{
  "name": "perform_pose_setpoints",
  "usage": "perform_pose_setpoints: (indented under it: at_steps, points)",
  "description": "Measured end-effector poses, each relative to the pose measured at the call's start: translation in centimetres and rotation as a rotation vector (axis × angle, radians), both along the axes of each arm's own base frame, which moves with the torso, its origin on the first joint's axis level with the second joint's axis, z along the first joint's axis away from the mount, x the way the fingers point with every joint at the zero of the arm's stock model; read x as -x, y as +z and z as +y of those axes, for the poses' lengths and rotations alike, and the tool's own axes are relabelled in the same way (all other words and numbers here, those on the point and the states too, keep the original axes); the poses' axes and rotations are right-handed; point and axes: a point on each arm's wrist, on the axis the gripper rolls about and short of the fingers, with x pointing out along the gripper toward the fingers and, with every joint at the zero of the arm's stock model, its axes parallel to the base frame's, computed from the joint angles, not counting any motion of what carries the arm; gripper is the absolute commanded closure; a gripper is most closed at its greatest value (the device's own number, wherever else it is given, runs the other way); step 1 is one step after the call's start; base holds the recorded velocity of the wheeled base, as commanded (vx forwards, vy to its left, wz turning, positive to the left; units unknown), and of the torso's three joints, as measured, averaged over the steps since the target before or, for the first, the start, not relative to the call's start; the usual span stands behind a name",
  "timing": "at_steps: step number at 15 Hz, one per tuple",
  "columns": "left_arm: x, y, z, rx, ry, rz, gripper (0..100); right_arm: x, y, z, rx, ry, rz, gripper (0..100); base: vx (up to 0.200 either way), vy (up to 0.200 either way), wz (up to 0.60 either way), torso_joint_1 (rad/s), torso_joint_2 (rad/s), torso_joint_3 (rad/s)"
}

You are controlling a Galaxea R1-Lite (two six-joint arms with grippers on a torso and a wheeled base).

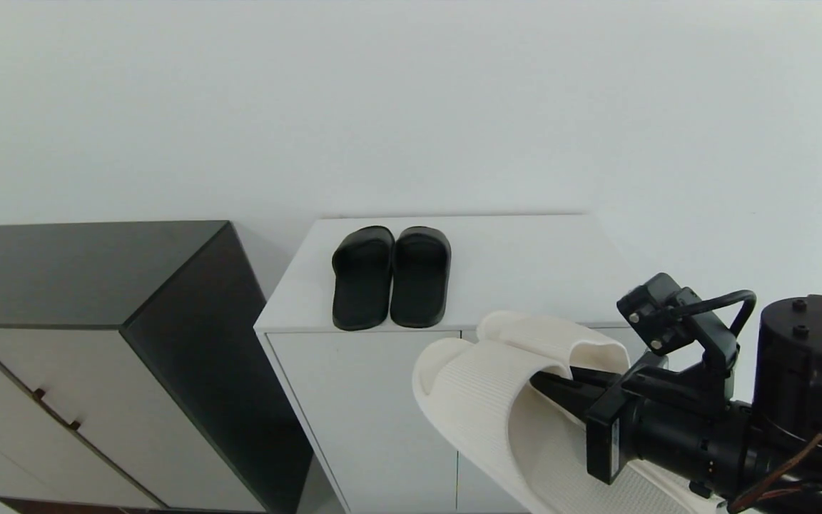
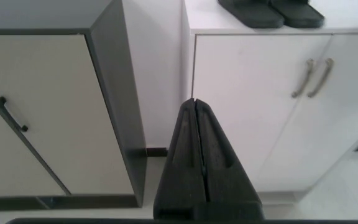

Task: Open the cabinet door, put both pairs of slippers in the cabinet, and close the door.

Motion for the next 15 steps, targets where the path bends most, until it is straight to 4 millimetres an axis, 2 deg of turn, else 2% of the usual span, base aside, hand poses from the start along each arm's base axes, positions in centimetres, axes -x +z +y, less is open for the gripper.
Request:
perform_pose_setpoints:
  at_steps: [1,12,15]
  points:
    - [0.0,0.0,0.0,0.0,0.0,0.0,100,0.0,0.0,0.0,-0.001,0.002,0.001,100,-0.2,0.0,0.0,0.002,0.0,0.007]
    - [0.0,0.0,0.0,0.0,0.001,0.0,100,-0.13,-0.55,-0.41,0.016,-0.016,0.013,100,0.0,0.0,0.0,0.0,0.0,0.0]
    - [0.0,0.0,0.0,-0.005,0.001,0.0,100,0.03,-0.55,-0.58,0.019,-0.013,0.01,100,0.0,0.0,0.0,-0.118,0.27,0.157]
